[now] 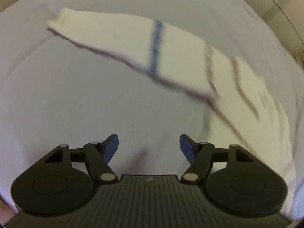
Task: Fold clothes
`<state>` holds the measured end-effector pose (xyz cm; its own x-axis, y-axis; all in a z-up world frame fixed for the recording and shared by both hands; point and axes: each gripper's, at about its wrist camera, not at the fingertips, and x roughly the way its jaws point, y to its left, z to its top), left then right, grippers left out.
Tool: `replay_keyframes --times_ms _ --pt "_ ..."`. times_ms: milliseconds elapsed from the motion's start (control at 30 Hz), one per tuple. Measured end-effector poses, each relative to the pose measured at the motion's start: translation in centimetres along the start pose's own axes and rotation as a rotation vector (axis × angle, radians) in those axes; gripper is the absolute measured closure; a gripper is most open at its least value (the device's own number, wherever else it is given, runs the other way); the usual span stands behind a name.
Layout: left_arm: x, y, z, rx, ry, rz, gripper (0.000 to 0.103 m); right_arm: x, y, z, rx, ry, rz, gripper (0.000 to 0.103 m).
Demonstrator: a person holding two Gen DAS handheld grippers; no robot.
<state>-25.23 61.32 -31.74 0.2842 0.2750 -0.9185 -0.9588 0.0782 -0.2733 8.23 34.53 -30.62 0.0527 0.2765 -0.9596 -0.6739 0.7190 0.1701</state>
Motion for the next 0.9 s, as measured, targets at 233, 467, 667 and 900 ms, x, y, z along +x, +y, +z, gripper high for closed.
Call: replay_keyframes --times_ms 233,467,667,900 --pt "4.4 9.1 8.3 -0.262 -0.136 0.062 0.034 3.5 2.1 1.9 0.021 0.003 -0.027 0.008" --pt "6.7 13.3 11.0 -0.455 -0.245 0.011 0.034 5.3 0.9 3.7 0.059 -0.015 -0.077 0.01" --pt "8.0 11.3 11.7 -0.385 -0.289 0.036 0.073 6.2 -0.5 6.8 0.064 -0.093 -0.05 0.018" --pt "3.3 4.6 10.9 -0.204 -0.406 0.011 0.096 7.2 -2.5 9.6 0.064 -0.138 -0.009 0.02"
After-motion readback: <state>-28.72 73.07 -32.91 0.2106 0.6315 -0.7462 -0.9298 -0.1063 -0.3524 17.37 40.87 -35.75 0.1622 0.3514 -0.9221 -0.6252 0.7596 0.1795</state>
